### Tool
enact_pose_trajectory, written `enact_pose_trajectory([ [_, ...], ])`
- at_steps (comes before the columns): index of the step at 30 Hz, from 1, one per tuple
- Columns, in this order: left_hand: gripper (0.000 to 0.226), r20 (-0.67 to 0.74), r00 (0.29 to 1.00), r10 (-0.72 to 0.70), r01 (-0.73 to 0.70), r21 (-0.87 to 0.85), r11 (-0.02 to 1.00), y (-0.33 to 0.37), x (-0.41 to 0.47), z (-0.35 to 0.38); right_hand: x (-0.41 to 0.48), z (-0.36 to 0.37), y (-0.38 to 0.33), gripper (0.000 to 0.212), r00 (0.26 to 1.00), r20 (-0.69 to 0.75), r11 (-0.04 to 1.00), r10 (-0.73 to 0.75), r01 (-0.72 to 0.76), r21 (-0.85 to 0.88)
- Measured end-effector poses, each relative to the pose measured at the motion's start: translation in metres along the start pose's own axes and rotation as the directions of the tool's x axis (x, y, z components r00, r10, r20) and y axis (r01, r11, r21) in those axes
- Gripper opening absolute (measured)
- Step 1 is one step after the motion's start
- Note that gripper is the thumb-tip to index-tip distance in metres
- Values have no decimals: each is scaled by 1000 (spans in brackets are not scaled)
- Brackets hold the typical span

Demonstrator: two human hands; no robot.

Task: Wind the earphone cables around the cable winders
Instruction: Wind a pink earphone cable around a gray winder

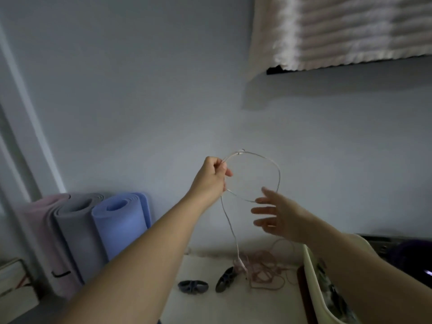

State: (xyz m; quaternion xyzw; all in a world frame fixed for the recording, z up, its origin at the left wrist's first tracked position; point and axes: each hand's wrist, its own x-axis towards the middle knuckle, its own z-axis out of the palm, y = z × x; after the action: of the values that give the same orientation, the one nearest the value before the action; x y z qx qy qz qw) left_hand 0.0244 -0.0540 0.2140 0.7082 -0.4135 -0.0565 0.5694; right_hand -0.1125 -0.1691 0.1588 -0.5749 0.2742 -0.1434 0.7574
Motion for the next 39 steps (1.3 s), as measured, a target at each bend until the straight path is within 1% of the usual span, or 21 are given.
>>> enact_pose_trajectory([
  [3,12,28,999,43,-41,-68,997,27,9,6,1,15,25,32,986,167,967,-3,46,-252],
  [5,12,27,997,66,-61,-162,985,42,12,8,9,21,41,28,980,197,934,-7,77,-349],
  [6,12,10,997,78,-74,-196,978,47,14,7,12,24,46,20,982,184,885,-35,116,-451],
  [8,14,-68,991,116,-128,-207,970,53,20,-2,20,22,53,4,985,137,692,-106,172,-701],
  [9,16,-120,983,140,-162,-192,968,54,23,-8,26,18,55,12,986,101,628,-130,161,-762],
  [10,19,-177,971,163,-194,-171,966,53,27,-16,31,13,56,19,989,52,619,-137,126,-775],
  [14,14,-328,925,193,-235,-93,967,43,38,-52,41,-3,44,35,977,-168,757,-133,-9,-653],
  [17,15,-386,905,178,-214,-53,975,28,38,-70,37,-3,24,45,973,-225,878,-60,-55,-475],
  [19,15,-407,896,179,-198,-3,980,19,34,-78,33,0,10,49,978,-202,944,-44,-25,-329],
  [21,11,-423,886,189,-181,59,982,11,30,-84,33,5,-6,47,962,-222,964,-159,103,-245],
  [22,9,-434,881,185,-170,75,983,7,28,-87,34,8,-15,42,921,-275,950,-276,218,-223],
  [23,9,-449,876,176,-156,80,984,3,27,-91,34,11,-26,33,842,-346,906,-413,341,-250],
  [24,8,-463,872,157,-138,74,988,-2,26,-94,32,14,-37,24,735,-403,835,-545,432,-341],
  [25,8,-475,870,132,-116,63,991,-7,26,-98,28,19,-47,15,635,-413,753,-653,483,-447],
  [26,7,-480,872,101,-90,46,995,-12,26,-100,23,24,-57,10,559,-383,669,-735,507,-543],
  [28,7,-470,882,45,-42,18,999,-25,25,-104,15,32,-70,16,447,-299,520,-843,534,-667],
  [30,7,-436,900,-4,0,-10,1000,-36,24,-105,12,35,-81,20,402,-256,455,-879,546,-704],
  [34,5,-361,931,-50,46,-21,999,-44,19,-101,9,36,-92,20,375,-206,401,-904,574,-714],
  [36,8,-344,938,-51,42,-34,999,-43,16,-98,6,38,-95,20,315,-182,346,-931,615,-709],
  [37,11,-337,940,-56,41,-52,998,-43,15,-96,5,39,-97,21,304,-173,334,-937,630,-701],
  [39,15,-316,946,-72,44,-94,995,-42,13,-97,4,44,-102,21,337,-152,344,-929,639,-688],
])
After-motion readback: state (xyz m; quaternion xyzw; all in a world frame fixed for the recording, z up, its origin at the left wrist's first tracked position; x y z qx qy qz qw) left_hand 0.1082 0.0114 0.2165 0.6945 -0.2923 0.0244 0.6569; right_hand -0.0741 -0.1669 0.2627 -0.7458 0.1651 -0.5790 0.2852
